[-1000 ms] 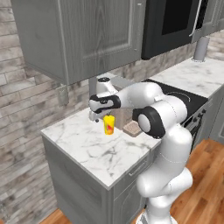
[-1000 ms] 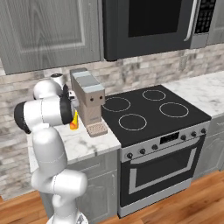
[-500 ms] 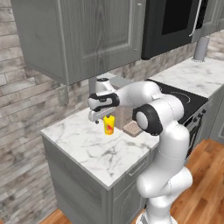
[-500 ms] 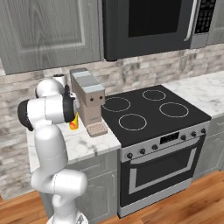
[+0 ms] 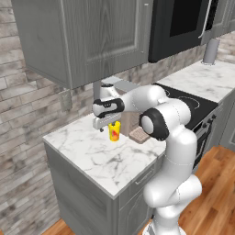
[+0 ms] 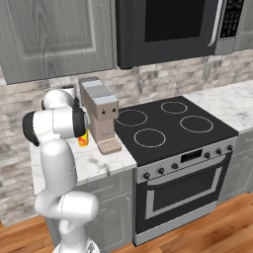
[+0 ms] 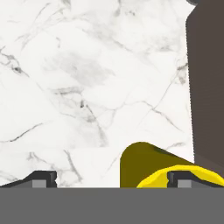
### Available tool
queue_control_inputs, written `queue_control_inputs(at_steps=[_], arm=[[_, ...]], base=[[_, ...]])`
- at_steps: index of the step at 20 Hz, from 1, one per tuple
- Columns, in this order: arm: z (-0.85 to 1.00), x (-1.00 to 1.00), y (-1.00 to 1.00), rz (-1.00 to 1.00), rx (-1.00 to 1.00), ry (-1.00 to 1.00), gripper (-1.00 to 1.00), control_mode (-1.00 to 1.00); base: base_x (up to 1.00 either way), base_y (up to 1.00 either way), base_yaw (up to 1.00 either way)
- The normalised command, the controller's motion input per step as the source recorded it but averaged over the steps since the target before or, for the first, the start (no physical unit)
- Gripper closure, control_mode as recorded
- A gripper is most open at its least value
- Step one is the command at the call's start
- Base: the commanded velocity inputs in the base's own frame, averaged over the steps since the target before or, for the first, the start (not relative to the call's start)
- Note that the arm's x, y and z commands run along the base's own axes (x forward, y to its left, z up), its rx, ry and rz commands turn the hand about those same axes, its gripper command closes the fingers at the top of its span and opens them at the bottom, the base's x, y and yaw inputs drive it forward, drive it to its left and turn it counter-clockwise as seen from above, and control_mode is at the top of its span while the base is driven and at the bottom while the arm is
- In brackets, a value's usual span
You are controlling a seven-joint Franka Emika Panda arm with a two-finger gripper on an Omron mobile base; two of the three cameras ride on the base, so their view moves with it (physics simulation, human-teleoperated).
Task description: Pick the cup and bowl from the counter and place them on the counter next to the sink.
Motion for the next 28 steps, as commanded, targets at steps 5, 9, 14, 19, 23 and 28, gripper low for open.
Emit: queue_control_inputs(at_steps=[5,9,14,19,23,28], arm=[[-0.27,0.0,0.0,0.0,0.0,0.02,-1.0,-1.0],[-0.19,0.0,0.0,0.0,0.0,0.02,-1.0,-1.0],[-0.04,0.0,0.0,0.0,0.0,0.01,-1.0,-1.0],[0.0,0.0,0.0,0.0,0.0,0.0,1.0,-1.0],[0.0,0.0,0.0,0.0,0.0,0.0,1.0,-1.0],[0.0,-0.08,0.0,0.0,0.0,0.0,1.0,-1.0]], base=[[0.0,0.0,0.0],[0.0,0.0,0.0],[0.0,0.0,0.0],[0.0,0.0,0.0],[0.0,0.0,0.0],[0.0,0.0,0.0]])
